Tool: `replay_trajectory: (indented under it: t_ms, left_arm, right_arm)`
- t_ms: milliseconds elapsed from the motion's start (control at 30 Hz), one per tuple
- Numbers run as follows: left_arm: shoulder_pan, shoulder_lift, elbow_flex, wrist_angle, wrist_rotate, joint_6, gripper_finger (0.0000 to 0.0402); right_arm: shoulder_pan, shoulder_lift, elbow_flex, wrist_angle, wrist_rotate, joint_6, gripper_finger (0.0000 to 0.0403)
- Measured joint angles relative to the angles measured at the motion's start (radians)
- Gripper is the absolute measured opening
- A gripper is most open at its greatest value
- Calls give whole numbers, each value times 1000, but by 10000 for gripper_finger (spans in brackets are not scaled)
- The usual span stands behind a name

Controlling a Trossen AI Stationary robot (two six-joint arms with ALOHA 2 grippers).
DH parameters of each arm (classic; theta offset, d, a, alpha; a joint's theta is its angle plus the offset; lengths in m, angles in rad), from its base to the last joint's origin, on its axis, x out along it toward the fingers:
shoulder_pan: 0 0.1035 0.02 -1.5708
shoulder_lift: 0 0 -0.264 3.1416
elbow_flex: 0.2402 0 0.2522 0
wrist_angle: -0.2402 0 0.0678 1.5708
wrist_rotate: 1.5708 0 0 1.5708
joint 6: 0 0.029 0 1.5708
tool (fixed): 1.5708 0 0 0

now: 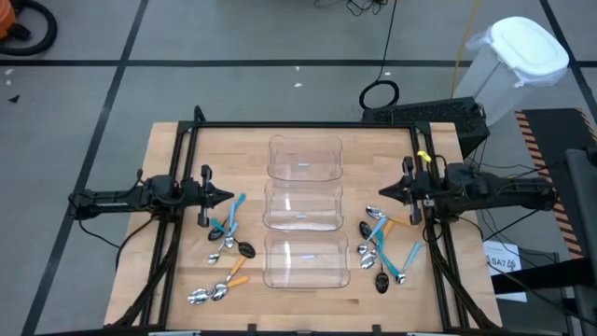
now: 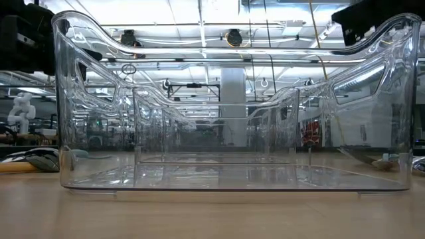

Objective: Sort silverware by color (type)
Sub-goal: Put the dark blue spoon into the top transparent bin

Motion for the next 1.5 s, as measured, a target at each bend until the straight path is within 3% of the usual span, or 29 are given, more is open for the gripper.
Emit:
replay_trajectory:
  t_ms: [267, 467, 800, 1000, 1300, 1500]
  left_arm:
    - [0, 0, 0, 0, 0, 0, 1]
    - [0, 0, 0, 7, 0, 0, 1]
    - [0, 0, 0, 16, 0, 0, 1]
    - [0, 1, 0, 35, 0, -148, 1]
    - [-3, 1, 0, 15, -3, -195, 1]
    - [-51, 4, 0, 67, -117, -197, 1]
  right_arm:
    - [1, 179, 226, -193, 0, 63, 2]
    - [28, 277, 320, -276, 0, 145, 2]
    - [132, 403, 350, -431, 5, 255, 2]
    - [225, 475, 350, -545, 5, 317, 2]
    - [416, 629, 351, -633, 1, 341, 2]
    - [535, 767, 351, -626, -2, 341, 2]
